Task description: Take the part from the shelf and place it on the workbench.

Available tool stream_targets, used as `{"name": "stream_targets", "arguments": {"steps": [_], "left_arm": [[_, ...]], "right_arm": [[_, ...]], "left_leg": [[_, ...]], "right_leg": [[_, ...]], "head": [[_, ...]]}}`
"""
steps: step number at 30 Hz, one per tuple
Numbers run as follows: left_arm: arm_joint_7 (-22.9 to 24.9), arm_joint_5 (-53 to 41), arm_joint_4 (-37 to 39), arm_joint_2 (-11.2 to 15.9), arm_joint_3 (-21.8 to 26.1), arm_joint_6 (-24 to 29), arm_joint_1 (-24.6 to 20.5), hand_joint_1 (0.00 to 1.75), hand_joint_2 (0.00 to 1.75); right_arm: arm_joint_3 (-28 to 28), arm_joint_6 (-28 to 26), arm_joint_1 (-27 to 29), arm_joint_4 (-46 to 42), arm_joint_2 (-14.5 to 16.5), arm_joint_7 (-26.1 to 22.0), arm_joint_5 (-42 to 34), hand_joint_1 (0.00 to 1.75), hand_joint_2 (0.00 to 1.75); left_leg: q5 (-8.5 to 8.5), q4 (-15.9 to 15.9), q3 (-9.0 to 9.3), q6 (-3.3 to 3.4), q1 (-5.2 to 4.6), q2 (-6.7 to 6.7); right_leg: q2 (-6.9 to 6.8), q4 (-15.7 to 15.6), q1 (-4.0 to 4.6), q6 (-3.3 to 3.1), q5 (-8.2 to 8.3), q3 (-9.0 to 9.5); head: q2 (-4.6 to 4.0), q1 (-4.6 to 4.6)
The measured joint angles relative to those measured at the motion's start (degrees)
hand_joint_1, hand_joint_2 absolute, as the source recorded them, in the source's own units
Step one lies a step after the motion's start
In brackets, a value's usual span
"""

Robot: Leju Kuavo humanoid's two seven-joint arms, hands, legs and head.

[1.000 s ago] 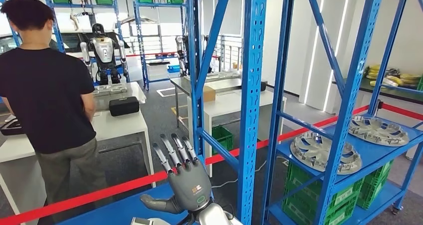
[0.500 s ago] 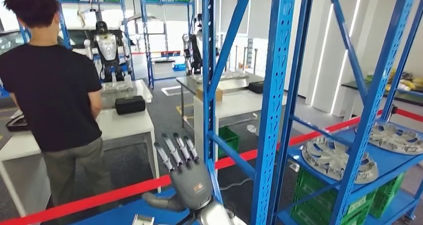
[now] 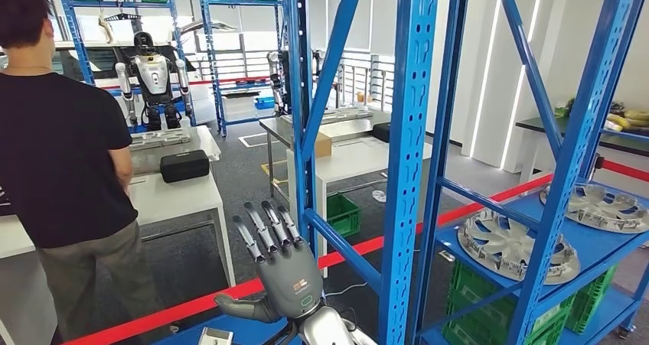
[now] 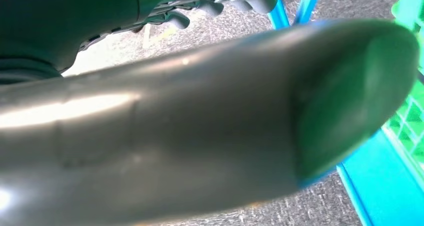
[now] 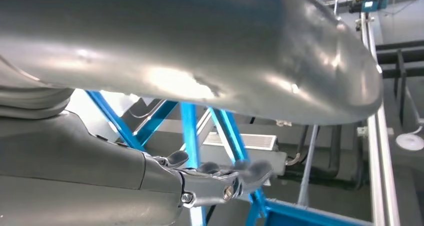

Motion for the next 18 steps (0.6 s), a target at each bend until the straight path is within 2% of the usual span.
{"name": "stream_targets", "arguments": {"steps": [3,5,6,8,9,10,11,13,14,15,16,18], "left_arm": [[0.0,0.0,0.0,0.0,0.0,0.0,0.0,0.00,0.00],[0.0,0.0,0.0,-0.1,0.0,0.0,0.0,0.00,0.00],[0.0,0.0,0.0,-0.1,0.0,0.0,0.0,0.00,0.00],[0.0,0.0,0.0,-0.1,0.1,0.0,-0.1,0.00,0.00],[0.0,0.0,0.0,-0.1,0.1,0.0,0.0,0.00,0.00],[0.0,0.0,0.0,-0.2,0.1,0.0,0.0,0.00,0.00],[0.0,0.0,0.0,-0.2,0.1,0.0,0.0,0.00,0.00],[0.0,0.0,0.0,-0.2,0.1,0.0,0.0,0.00,0.00],[0.0,0.0,0.0,-0.3,0.1,0.0,0.0,0.00,0.00],[0.0,0.0,0.0,-0.3,0.1,0.0,-0.1,0.00,0.00],[0.0,0.0,0.0,-0.3,0.1,0.0,-0.1,0.00,0.00],[0.0,0.0,0.0,-0.3,0.1,0.0,-0.1,0.00,0.00]], "right_arm": [[0.0,0.0,-0.1,0.0,0.0,0.0,0.0,0.00,0.00],[0.0,0.0,-0.3,0.0,0.0,0.0,0.0,0.00,0.00],[0.0,0.0,-0.3,0.0,0.0,0.0,0.0,0.00,0.00],[0.0,0.0,-0.2,0.1,0.0,0.0,0.0,0.00,0.00],[0.0,0.0,0.0,0.1,0.0,0.0,0.0,0.00,0.00],[0.0,0.0,0.1,0.2,0.0,0.0,0.0,0.00,0.00],[0.0,0.0,0.1,0.2,0.0,0.0,0.0,0.00,0.00],[0.0,0.0,0.1,0.2,-0.1,0.0,0.0,0.00,0.00],[0.0,0.0,0.1,0.2,-0.1,0.0,0.0,0.00,0.00],[0.0,0.0,0.0,0.2,-0.1,0.0,0.0,0.00,0.00],[0.0,0.0,0.0,0.2,-0.1,0.0,0.0,0.00,0.00],[0.0,0.0,0.0,0.2,-0.1,0.0,0.0,0.00,0.00]], "left_leg": [[-0.04,-1.1,0.94,0.87,-0.04,-0.09],[-0.27,-1.4,1.75,1.49,0.22,-0.20],[-0.47,-1.4,2.14,1.73,0.33,-0.24],[-1.06,-1.4,2.59,1.99,0.36,-0.24],[-1.39,-1.4,2.85,1.99,0.36,-0.24],[-1.72,-1.4,3.18,1.94,0.37,-0.26],[-2.10,-1.4,3.62,1.84,0.37,-0.29],[-2.93,-1.4,4.64,1.50,0.39,-0.33],[-3.29,-1.4,5.06,1.26,0.37,-0.34],[-3.56,-1.4,5.27,0.95,0.36,-0.34],[-3.68,-1.4,5.41,0.58,0.35,-0.32],[-3.70,-1.1,5.57,-0.20,0.37,-0.27]], "right_leg": [[0.05,0.3,0.15,1.09,-0.43,0.23],[-0.06,2.9,0.10,1.69,-0.98,-0.84],[-0.12,5.7,-0.01,2.02,-1.81,-2.53],[-0.20,13.0,-0.28,2.63,-4.38,-7.34],[-0.22,15.6,-0.41,2.82,-5.27,-9.47],[-0.25,16.4,-0.50,2.92,-5.16,-10.80],[-0.27,15.1,-0.55,2.86,-3.64,-11.03],[-0.31,7.5,-0.53,2.52,1.84,-8.84],[-0.32,3.8,-0.36,2.29,3.58,-7.60],[-0.33,1.4,-0.20,2.00,4.53,-6.68],[-0.32,0.3,-0.03,1.70,4.75,-6.29],[-0.28,0.0,0.02,0.92,4.84,-5.77]], "head": [[0.00,0.15],[0.00,0.34],[0.00,0.42],[0.00,0.58],[0.00,0.64],[0.00,0.67],[0.00,0.72],[0.00,0.76],[-0.01,0.69],[-0.01,0.63],[-0.01,0.63],[0.01,0.63]]}}
